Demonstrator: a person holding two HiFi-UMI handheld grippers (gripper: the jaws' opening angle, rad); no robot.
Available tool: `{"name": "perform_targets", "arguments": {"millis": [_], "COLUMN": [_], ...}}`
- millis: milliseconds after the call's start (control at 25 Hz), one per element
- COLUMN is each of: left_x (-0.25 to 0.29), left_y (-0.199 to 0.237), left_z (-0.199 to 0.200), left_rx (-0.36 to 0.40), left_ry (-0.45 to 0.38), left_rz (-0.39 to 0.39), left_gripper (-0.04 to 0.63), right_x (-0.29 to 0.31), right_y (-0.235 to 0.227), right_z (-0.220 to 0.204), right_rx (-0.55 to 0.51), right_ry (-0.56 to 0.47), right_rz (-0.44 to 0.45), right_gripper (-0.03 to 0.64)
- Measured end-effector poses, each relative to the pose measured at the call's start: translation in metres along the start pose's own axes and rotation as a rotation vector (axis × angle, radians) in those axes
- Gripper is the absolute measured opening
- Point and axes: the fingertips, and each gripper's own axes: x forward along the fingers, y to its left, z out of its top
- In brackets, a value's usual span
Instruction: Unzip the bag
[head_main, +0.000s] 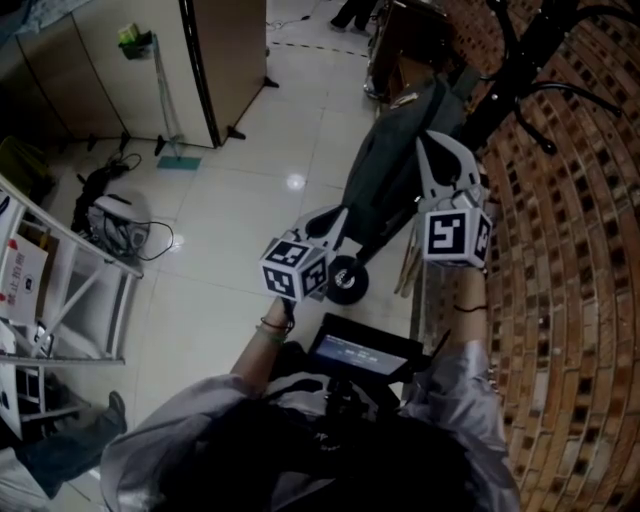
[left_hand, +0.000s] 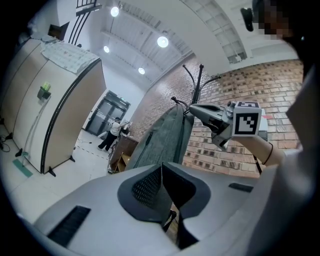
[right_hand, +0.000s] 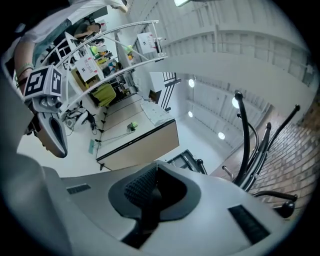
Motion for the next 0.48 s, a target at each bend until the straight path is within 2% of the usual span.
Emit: {"name": "perform_targets", "arguments": {"millis": [120,200,280,360,400,480], "left_x": [0.004,0.006,0.008,0.013,0.016,0.026], "left_y": [-0.004,-0.012,-0.029,-0.052,-0.063,-0.077], "left_z": [0.001,0.008,0.025,0.048,0.06,0.079], "left_rx": [-0.005,-0.041,-0.131,-0.218,-0.234,-0.218], "left_ry": [-0.006,-0.027,-0.071,-0.118,-0.135,-0.156], "left_rz": [-0.007,-0.027,-0.092,-0.183,-0.218,-0.247], "left_gripper": [0.011,0.011,0.011,0.011,0.011,0.015], "right_x": [0.003,0.005,0.008,0.009,0.01,0.01], "right_y": [-0.004,-0.005,-0.005,-0.005,-0.006,-0.009], "right_z": [-0.006,-0.007,-0.007,-0.008,-0.007,-0.006], "right_rx": [0.083,0.058,0.046,0.078,0.087,0.098], "right_ry": [0.001,0.009,0.015,0.028,0.034,0.04], "right_rz": [0.032,0.053,0.072,0.08,0.087,0.108], "right_gripper": [0.015,0.015,0.015,0.015,0.014,0.014]}}
